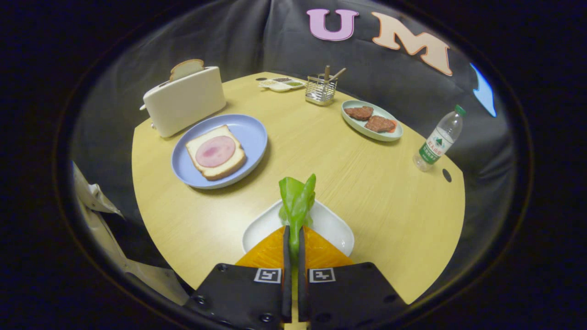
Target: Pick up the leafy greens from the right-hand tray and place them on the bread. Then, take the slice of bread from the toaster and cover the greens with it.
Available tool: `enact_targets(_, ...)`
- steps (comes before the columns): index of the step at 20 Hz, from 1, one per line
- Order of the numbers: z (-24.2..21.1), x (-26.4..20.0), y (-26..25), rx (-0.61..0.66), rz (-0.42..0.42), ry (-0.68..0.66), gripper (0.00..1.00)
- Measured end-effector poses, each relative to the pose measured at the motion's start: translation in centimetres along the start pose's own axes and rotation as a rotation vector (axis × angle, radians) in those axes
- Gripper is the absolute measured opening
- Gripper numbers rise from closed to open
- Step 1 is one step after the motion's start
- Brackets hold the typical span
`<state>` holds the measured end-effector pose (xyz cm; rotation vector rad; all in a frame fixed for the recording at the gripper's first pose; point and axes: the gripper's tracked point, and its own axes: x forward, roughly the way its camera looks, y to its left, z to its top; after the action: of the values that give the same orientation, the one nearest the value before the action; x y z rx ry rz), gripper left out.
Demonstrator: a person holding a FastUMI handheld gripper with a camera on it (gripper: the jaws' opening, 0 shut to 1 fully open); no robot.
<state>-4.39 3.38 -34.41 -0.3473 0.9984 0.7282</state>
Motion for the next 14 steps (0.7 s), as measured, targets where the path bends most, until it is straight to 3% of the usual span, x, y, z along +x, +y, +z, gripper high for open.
enact_targets(6,2.9,-1.0,1.6,-0.042,-0.018,-0.033,0.09)
enact_targets(14,7.4,-0.7,5.6,-0.085,0.021,-0.077,0.08)
